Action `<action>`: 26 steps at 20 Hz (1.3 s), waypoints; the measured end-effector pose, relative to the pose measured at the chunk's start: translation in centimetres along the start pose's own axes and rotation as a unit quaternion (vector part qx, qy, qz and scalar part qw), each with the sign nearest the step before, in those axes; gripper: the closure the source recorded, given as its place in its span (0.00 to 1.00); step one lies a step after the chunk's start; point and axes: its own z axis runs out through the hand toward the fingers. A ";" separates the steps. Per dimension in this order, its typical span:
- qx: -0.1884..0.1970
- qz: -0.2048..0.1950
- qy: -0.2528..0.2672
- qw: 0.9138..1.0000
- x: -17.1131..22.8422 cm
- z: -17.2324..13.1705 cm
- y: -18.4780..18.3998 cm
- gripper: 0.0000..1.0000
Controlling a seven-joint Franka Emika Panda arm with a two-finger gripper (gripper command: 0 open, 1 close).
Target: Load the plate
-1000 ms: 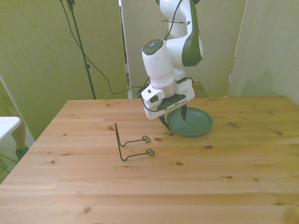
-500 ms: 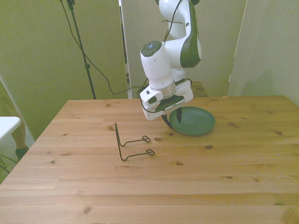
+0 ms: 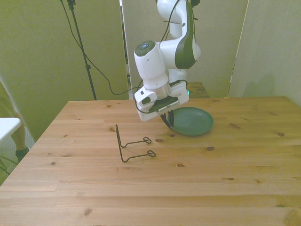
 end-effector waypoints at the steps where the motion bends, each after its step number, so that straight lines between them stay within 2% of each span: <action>1: 0.001 0.002 0.005 1.000 0.1 -0.3 0.3 1.00; 8: 0.009 0.023 0.072 0.997 -1.7 -6.6 1.5 1.00; 11: 0.002 0.046 0.125 0.991 -2.8 -9.3 1.8 1.00; 15: -0.006 0.086 0.195 0.977 -3.7 -13.8 3.2 1.00; 19: -0.023 0.118 0.268 0.956 -3.8 -18.2 4.5 1.00; 22: -0.051 0.138 0.331 0.932 -3.6 -20.8 4.8 1.00; 26: -0.094 0.162 0.397 0.899 -3.4 -22.4 5.0 1.00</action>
